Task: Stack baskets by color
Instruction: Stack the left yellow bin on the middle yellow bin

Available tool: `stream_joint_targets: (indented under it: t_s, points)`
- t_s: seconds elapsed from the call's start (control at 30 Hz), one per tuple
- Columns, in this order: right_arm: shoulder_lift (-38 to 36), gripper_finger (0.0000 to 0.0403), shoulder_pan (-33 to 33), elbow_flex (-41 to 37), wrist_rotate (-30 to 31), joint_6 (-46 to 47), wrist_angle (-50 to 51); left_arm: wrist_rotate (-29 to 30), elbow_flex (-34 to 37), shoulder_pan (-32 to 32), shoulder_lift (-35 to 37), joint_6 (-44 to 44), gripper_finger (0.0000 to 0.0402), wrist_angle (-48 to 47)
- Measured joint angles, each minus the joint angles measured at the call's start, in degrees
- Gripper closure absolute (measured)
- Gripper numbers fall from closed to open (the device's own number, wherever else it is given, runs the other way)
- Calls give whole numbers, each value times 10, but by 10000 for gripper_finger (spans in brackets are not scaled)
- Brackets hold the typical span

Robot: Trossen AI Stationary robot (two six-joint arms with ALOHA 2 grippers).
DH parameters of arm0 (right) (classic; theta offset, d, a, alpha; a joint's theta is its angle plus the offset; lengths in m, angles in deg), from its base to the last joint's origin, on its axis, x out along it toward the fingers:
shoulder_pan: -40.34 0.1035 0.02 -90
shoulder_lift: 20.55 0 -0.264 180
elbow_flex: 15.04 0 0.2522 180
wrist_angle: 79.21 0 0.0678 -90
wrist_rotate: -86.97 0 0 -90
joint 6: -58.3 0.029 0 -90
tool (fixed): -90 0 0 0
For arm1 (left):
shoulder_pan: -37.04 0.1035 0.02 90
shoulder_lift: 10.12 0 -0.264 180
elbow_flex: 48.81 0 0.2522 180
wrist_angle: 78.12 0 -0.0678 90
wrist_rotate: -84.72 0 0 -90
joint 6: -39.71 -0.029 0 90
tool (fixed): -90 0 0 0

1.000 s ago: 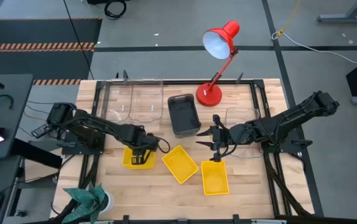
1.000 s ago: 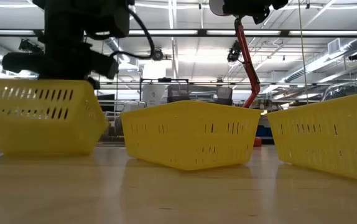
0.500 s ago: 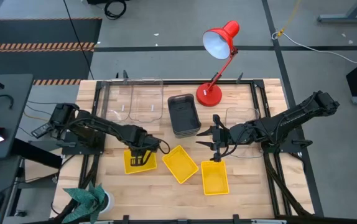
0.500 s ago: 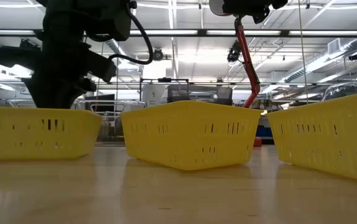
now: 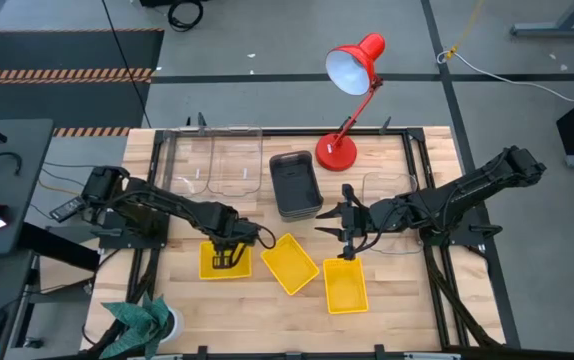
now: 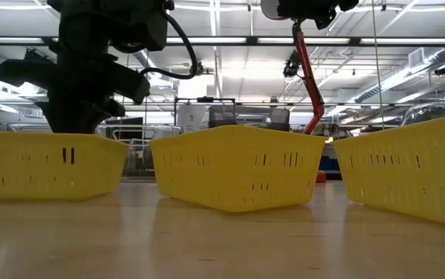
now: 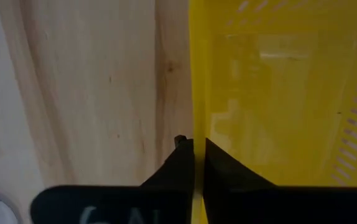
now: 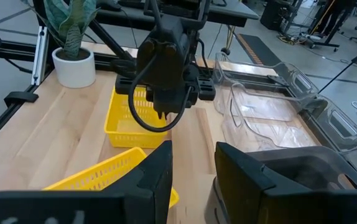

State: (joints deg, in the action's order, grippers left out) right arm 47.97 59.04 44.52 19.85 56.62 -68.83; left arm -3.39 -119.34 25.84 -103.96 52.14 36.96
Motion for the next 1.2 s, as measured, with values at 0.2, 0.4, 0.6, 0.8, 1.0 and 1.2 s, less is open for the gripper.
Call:
stream_joint_targets:
  t_s: [0.2,0.4,0.6,0.8,1.0,1.2]
  points:
    - [0,277,0,0,0,0,0,-3,-3,0,5,-3,390,-13]
    - [0,277,0,0,0,0,3,-4,-81,-18,5,-39,390,-90]
    - [0,277,0,0,0,0,5,-21,-177,-45,5,-121,385,-101]
    - [0,277,0,0,1,-9,10,32,-209,-59,5,-197,384,6]
    - [-8,277,10,0,79,-10,79,122,-209,-67,5,-291,386,101]
    - [-27,277,24,0,122,10,108,135,-209,-71,5,-361,379,173]
